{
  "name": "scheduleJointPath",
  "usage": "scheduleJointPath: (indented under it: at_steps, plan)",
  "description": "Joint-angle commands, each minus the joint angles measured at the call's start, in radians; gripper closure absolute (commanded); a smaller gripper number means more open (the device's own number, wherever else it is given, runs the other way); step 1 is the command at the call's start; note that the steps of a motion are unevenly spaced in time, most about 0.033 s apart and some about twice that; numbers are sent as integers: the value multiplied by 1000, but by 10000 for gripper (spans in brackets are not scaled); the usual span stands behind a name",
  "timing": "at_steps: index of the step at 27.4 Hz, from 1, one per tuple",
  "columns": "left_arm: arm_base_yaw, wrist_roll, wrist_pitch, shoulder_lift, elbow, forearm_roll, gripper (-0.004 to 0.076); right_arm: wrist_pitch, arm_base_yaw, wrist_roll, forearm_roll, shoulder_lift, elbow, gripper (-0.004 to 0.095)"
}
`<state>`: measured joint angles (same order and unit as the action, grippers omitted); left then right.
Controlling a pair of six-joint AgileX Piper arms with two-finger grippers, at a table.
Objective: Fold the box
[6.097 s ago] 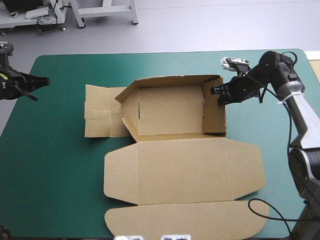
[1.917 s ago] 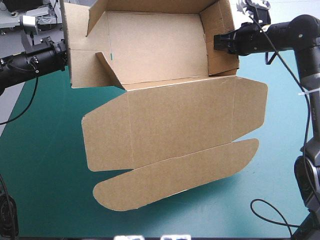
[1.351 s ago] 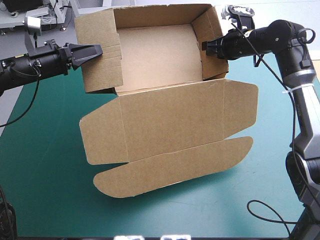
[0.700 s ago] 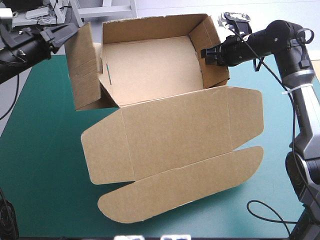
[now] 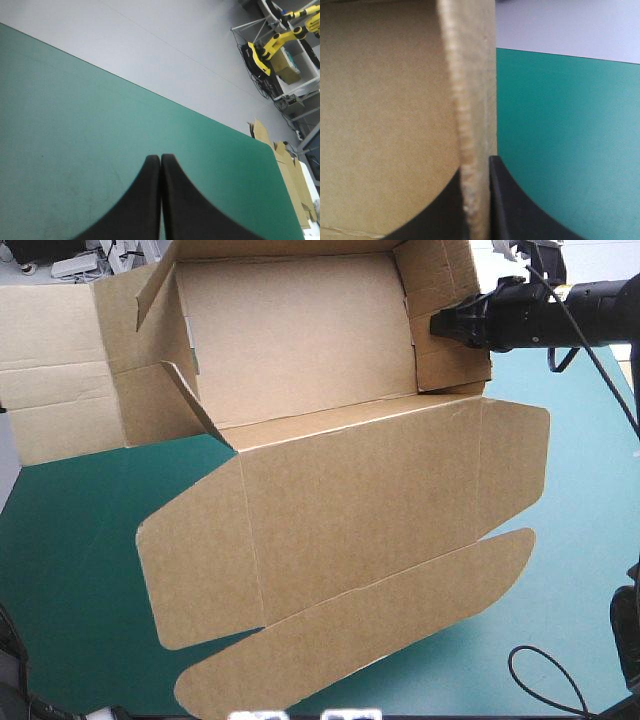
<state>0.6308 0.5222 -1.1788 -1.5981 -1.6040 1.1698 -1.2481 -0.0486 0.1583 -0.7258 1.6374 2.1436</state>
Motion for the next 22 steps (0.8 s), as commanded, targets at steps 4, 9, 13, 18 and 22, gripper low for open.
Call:
scheduleJointPath:
  at_steps: [4,9,13,18,22]
  plan:
    - [-37,-33,-112,30,-30,201,733,83,9,15,-137,-54,32,921]
    - [-128,-41,-112,80,-30,281,733,151,9,19,-114,-40,30,921]
    - [-210,-21,-112,122,-30,341,733,153,9,19,-97,-11,30,921]
    - [-274,-21,-112,160,-30,380,733,169,9,17,-88,31,30,920]
    - [-305,-21,-112,184,-30,385,733,174,7,17,-85,58,30,920]
